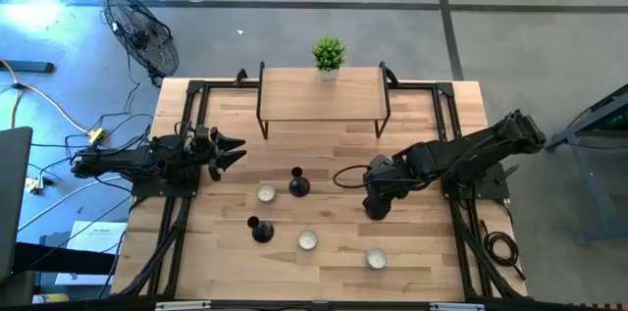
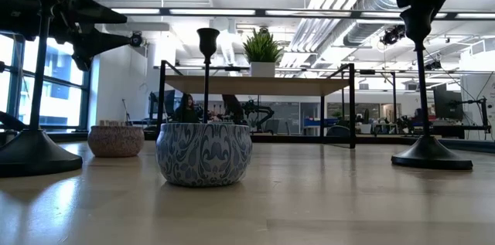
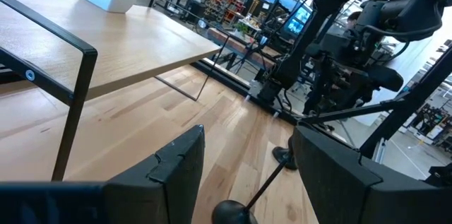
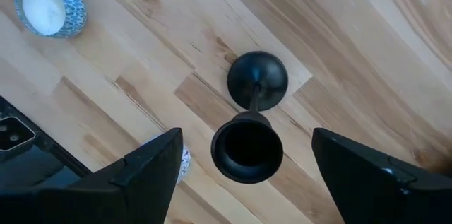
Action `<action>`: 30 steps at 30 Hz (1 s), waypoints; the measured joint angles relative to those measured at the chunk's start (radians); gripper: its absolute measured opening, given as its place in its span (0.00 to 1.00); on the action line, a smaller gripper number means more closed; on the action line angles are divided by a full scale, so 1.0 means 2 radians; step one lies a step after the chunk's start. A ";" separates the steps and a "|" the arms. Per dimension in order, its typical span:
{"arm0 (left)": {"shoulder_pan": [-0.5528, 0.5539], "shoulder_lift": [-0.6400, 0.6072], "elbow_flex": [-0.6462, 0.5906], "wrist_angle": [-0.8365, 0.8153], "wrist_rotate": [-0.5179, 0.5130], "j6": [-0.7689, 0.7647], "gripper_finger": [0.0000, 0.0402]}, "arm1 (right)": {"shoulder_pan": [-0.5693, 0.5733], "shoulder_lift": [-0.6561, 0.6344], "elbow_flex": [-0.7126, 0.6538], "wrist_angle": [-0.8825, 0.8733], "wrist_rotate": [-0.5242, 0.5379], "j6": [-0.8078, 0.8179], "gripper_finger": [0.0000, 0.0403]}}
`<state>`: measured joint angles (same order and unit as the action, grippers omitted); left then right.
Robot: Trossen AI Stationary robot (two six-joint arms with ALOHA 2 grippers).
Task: Pick & Place candle stick holders
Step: Put the right black candle holder on the shelf
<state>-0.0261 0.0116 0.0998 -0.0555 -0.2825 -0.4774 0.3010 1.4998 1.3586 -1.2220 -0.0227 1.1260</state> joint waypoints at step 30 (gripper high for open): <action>0.000 0.000 0.000 -0.004 -0.017 0.018 0.53 | 0.000 0.008 0.000 -0.015 0.003 -0.010 0.77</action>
<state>-0.0261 0.0113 0.0994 -0.0631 -0.3161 -0.4423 0.3019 1.5163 1.3586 -1.2510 -0.0166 1.1065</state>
